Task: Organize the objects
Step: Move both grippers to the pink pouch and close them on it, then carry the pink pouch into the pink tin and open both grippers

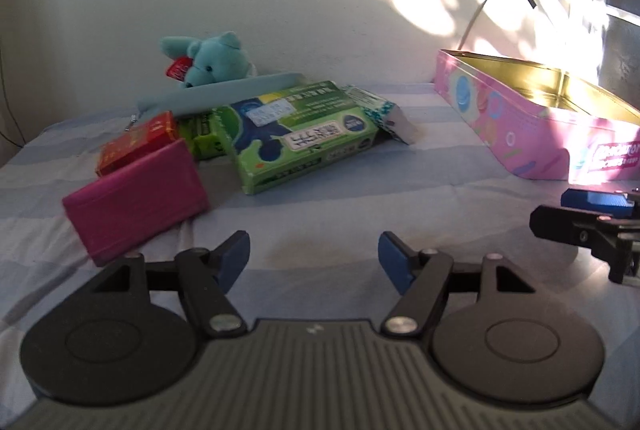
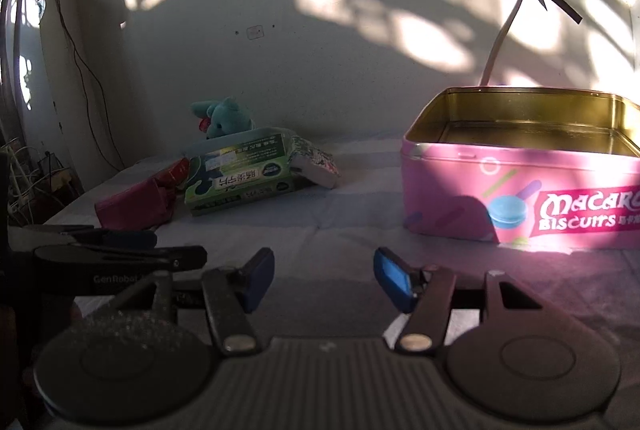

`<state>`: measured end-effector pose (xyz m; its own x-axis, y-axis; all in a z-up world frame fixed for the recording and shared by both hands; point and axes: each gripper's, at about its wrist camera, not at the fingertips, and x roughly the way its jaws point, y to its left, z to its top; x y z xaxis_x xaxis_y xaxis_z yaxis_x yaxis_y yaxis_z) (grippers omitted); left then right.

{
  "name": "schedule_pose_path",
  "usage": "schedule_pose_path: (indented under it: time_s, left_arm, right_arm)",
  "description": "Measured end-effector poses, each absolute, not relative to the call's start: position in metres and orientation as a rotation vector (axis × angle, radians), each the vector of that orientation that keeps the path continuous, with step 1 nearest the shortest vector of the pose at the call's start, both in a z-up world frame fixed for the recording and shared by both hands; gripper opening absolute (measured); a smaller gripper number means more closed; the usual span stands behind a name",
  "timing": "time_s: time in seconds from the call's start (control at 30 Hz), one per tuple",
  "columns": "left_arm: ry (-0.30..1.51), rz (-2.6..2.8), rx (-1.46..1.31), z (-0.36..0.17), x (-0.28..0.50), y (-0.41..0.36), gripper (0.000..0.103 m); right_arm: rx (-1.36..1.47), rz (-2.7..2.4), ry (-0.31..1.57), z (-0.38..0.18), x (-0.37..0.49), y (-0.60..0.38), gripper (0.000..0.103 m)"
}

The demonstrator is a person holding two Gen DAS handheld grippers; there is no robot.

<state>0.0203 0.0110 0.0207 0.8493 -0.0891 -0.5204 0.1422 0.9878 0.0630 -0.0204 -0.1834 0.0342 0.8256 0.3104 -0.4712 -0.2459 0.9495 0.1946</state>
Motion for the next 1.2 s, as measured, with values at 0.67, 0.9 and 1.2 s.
schedule_pose_path:
  time_s: [0.67,0.9,1.2]
  left_arm:
    - [0.518,-0.058,-0.294,0.046,0.042,0.167,0.071]
    - [0.542,-0.113,-0.298,0.042,0.044,0.163,0.057]
    - [0.544,-0.316,-0.214,0.045,0.003,0.093,0.057]
  right_arm:
    - [-0.159,0.838,0.582,0.042,0.1,0.012,0.056]
    - [-0.132,0.863,0.579,0.04,0.085,0.002,0.03]
    - [-0.142,0.729,0.513,0.049,0.011,-0.077,0.027]
